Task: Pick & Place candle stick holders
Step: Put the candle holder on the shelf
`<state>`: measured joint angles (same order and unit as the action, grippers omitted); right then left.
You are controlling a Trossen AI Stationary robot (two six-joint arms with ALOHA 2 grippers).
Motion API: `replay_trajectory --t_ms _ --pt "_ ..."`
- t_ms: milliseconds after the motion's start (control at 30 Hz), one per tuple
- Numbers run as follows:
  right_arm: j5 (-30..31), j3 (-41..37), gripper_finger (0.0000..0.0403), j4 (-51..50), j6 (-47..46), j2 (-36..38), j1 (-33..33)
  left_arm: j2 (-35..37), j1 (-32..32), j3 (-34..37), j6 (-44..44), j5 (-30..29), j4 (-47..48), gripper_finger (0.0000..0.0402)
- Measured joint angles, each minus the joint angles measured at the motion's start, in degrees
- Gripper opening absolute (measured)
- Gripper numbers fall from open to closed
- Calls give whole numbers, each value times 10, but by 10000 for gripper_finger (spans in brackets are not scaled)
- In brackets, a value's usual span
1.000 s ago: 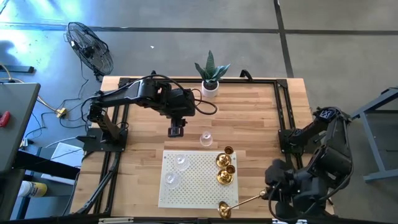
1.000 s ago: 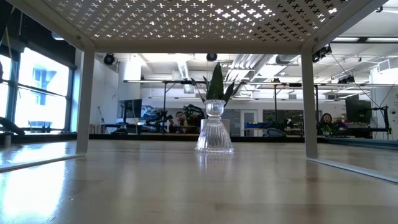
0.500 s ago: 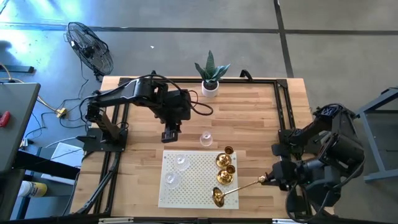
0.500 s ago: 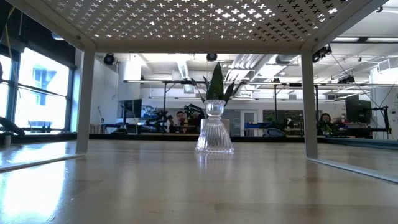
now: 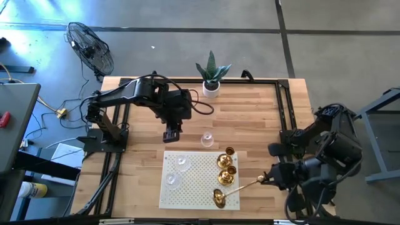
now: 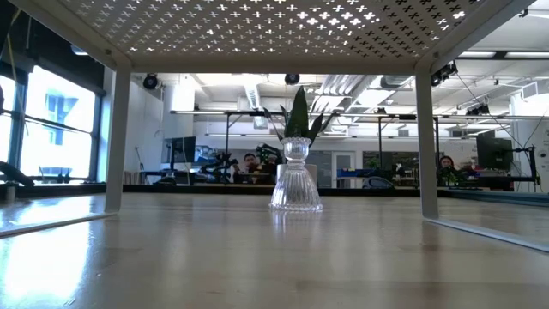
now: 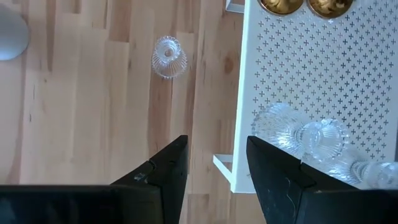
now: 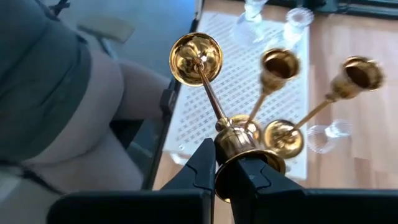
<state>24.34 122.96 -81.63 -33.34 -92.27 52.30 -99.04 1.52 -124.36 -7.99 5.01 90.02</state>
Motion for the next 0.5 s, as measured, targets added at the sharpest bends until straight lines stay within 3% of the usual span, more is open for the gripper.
replay_trajectory --t_ms 500 --pt "-99 0 9 -40 -13 -6 -44 0 0 0 -58 4 0 159"
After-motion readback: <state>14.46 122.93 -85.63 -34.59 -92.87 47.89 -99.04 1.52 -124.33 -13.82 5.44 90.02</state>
